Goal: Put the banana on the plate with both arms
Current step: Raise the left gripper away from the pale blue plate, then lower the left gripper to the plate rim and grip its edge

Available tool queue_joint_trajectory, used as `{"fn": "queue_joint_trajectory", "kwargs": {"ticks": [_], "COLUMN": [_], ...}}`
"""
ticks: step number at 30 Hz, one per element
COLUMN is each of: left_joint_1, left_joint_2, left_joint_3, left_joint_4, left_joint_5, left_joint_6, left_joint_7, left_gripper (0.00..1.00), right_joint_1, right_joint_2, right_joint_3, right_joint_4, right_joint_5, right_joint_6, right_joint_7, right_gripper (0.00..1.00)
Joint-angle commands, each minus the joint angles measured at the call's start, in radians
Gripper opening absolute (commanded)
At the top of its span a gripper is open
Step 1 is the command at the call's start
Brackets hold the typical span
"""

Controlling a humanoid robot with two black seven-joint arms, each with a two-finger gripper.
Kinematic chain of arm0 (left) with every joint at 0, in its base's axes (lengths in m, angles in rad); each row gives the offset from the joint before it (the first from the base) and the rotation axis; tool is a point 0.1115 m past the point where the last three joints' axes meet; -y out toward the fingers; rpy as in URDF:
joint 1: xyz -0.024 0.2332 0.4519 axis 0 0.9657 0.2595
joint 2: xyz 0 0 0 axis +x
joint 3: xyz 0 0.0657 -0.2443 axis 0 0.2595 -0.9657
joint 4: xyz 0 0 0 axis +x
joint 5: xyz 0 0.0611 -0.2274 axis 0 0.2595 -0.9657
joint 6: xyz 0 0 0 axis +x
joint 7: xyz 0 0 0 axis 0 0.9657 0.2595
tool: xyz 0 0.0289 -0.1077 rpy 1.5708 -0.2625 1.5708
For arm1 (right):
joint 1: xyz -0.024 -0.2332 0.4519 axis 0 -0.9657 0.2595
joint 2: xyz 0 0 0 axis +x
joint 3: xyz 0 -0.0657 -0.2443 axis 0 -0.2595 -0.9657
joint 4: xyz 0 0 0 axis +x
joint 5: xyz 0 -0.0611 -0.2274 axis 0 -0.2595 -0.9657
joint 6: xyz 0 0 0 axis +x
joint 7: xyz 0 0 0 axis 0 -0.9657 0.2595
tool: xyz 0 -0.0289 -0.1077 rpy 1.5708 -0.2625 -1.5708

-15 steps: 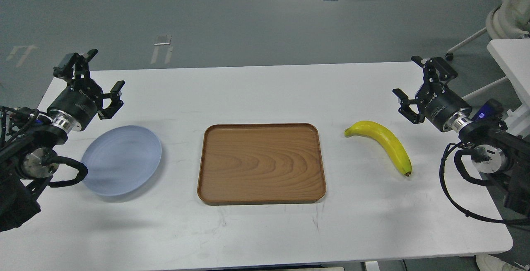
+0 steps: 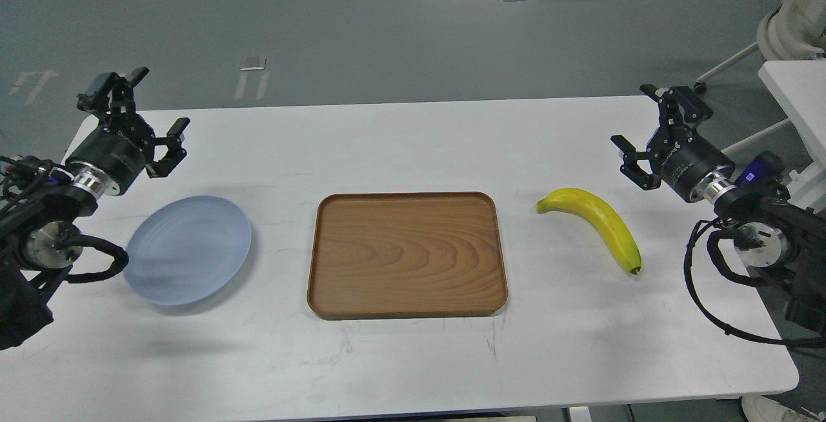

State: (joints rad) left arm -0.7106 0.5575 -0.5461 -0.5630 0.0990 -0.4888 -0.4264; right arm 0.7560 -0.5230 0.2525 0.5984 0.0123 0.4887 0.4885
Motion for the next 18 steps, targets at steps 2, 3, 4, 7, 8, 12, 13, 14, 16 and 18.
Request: {"fn": "queue_joint_trajectory", "kwargs": {"ticks": [2, 3, 4, 7, 8, 12, 13, 14, 16, 18], "left_joint_1": [-0.067, -0.078, -0.089, -0.125, -0.136, -0.141, -0.139, -0.136, -0.127, -0.113], "left_joint_2": [0.082, 0.097, 0.116, 0.231, 0.277, 0.357, 0.384, 0.404, 0.418, 0.429], "left_joint_3": [0.006, 0.006, 0.006, 0.003, 0.003, 0.003, 0.005, 0.006, 0.008, 0.015], "left_joint_4": [-0.017, -0.034, -0.055, -0.208, -0.272, -0.414, -0.46, -0.498, -0.523, -0.534], "left_joint_5": [0.14, 0.187, 0.235, 0.483, 0.566, 0.795, 0.9, 1.014, 1.123, 1.281], "left_joint_6": [0.0, 0.0, 0.0, 0.0, 0.0, 0.0, 0.0, 0.0, 0.0, 0.0], "left_joint_7": [-0.012, -0.015, -0.021, -0.06, -0.062, -0.062, -0.062, -0.062, -0.062, -0.062], "left_gripper": [1.0, 1.0, 1.0, 1.0, 1.0, 1.0, 1.0, 1.0, 1.0, 1.0], "right_joint_1": [0.003, 0.005, 0.005, 0.009, 0.016, 0.025, 0.026, 0.028, 0.035, 0.042], "right_joint_2": [-0.002, -0.002, -0.002, 0.004, 0.006, 0.012, 0.014, 0.014, 0.017, 0.024], "right_joint_3": [-0.003, -0.003, -0.003, -0.006, -0.009, -0.012, -0.012, -0.012, -0.013, -0.015], "right_joint_4": [0.0, 0.0, 0.0, 0.001, 0.0, 0.001, 0.001, 0.001, 0.001, 0.0], "right_joint_5": [0.0, 0.0, 0.0, -0.002, -0.002, -0.003, -0.003, -0.005, -0.005, -0.005], "right_joint_6": [0.0, 0.0, 0.0, 0.0, 0.0, 0.0, 0.0, 0.0, 0.0, 0.0], "right_joint_7": [0.0, 0.0, 0.0, 0.0, 0.0, 0.0, 0.0, 0.0, 0.0, 0.0], "right_gripper": [1.0, 1.0, 1.0, 1.0, 1.0, 1.0, 1.0, 1.0, 1.0, 1.0]}}
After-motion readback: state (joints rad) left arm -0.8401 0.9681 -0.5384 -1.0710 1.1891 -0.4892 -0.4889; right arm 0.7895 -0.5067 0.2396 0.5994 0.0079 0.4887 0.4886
